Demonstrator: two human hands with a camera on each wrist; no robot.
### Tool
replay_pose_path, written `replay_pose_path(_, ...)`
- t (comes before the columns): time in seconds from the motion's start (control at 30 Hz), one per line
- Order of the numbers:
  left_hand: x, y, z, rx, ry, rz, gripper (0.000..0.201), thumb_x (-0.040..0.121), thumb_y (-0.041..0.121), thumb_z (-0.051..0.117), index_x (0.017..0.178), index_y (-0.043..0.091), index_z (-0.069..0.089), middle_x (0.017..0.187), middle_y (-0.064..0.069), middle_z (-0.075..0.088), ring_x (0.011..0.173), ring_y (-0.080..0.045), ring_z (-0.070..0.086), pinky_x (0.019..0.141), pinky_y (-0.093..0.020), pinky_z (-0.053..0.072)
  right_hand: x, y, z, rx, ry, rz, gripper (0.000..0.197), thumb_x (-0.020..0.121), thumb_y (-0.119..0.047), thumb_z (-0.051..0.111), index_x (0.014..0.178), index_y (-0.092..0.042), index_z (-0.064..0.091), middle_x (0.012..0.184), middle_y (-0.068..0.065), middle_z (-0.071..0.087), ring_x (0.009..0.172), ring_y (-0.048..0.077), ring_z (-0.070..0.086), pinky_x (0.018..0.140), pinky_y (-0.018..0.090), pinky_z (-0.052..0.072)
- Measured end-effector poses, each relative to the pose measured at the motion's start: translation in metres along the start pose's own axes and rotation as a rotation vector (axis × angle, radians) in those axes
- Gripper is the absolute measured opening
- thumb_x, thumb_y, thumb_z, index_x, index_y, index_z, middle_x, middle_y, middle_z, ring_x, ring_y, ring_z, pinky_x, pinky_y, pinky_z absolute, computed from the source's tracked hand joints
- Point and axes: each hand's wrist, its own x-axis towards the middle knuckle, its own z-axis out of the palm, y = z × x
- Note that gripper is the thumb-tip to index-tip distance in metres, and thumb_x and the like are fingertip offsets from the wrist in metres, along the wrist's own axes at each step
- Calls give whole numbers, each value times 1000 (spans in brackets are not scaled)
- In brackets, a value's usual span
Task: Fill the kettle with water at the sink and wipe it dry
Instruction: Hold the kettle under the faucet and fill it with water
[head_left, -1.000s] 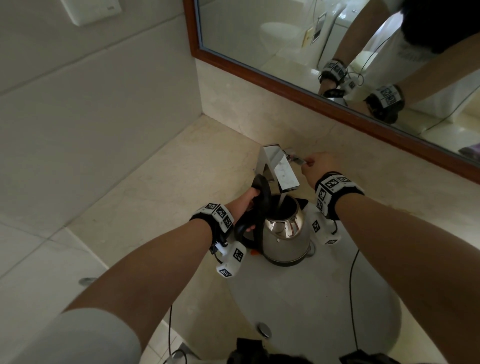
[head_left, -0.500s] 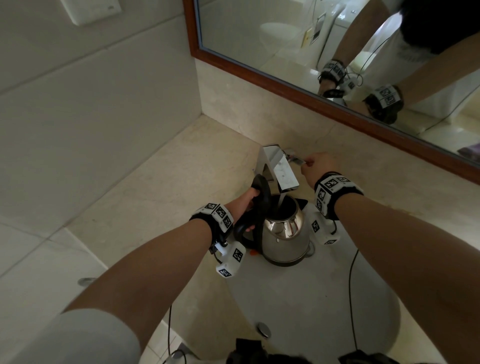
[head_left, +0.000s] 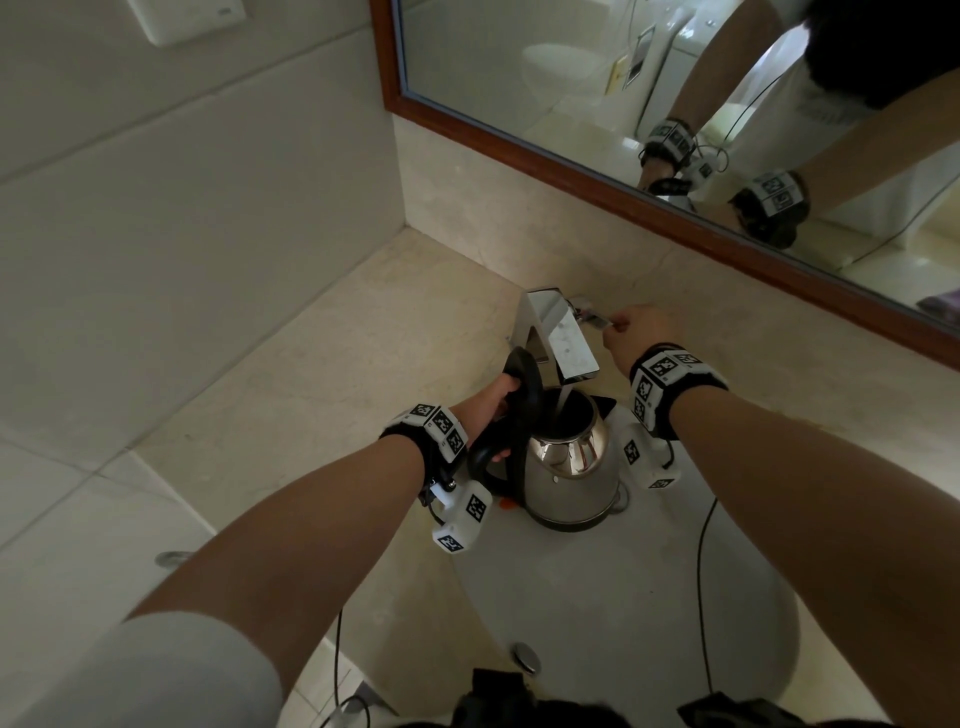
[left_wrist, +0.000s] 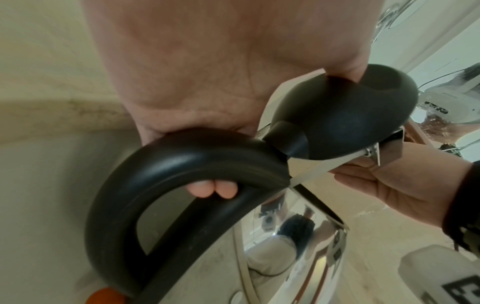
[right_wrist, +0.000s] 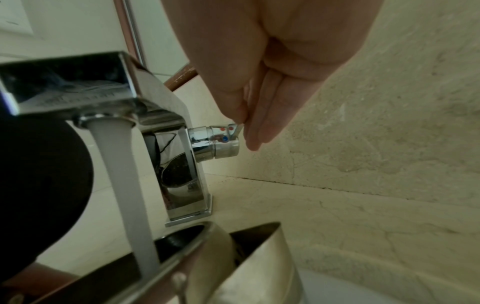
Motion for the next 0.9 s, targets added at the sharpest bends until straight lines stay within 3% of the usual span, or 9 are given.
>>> replay_pose_path(0.1, -1, 1, 0, -2, -3, 1, 83, 49, 73, 47, 99, 9, 63, 89, -14, 67, 70, -28, 64, 69, -32, 49, 0, 1, 0, 29, 8, 1, 25, 89, -15, 54, 104, -7, 72, 95, 17, 70, 88, 34, 64, 77, 35, 52)
replay_pose_path(0.2, -1, 0, 0, -15, -3, 1, 85, 49, 73, 48, 103, 9, 62, 91, -14, 67, 70, -28, 63, 68, -31, 50, 0, 2, 1, 22, 10, -1, 23, 88, -16, 53, 98, -7, 72, 84, 13, 68, 77, 29, 60, 68, 31, 48)
replay_pose_path(0.27, 0, -1, -1, -29, 8, -1, 86, 49, 72, 49, 104, 8, 62, 90, -14, 67, 68, -28, 64, 64, -30, 50, 0, 2, 1, 21, 8, -3, 23, 88, -15, 53, 98, -8, 72, 86, 14, 68, 75, 27, 58, 67, 30, 45)
replay_pose_path(0.47, -4, 2, 1, -17, -7, -7, 70, 59, 68, 46, 95, 10, 61, 83, -12, 65, 66, -26, 63, 64, -29, 49, -1, 1, 0, -9, 19, -15, 25, 89, -17, 53, 100, -7, 72, 96, 16, 69, 88, 32, 64, 76, 34, 51)
replay_pose_path(0.57, -5, 3, 2, -10, -19, -13, 71, 59, 69, 46, 95, 9, 61, 81, -12, 64, 65, -26, 62, 62, -28, 48, 0, 1, -1, -2, 21, -20, 24, 89, -15, 53, 101, -6, 72, 97, 17, 69, 90, 33, 64, 80, 36, 53)
replay_pose_path(0.73, -5, 3, 2, -27, -11, -21, 74, 58, 69, 46, 98, 9, 60, 84, -12, 64, 66, -26, 62, 60, -28, 49, 1, 2, 0, 15, 15, -15, 24, 89, -14, 52, 100, -5, 72, 90, 16, 68, 81, 31, 61, 71, 33, 49)
replay_pose_path(0.9, -5, 4, 3, -44, -5, -31, 69, 64, 66, 44, 101, 10, 60, 91, -13, 64, 70, -27, 63, 61, -28, 49, 2, 2, 1, -15, 9, -28, 23, 91, -15, 53, 101, -6, 71, 92, 16, 68, 79, 28, 58, 71, 32, 48)
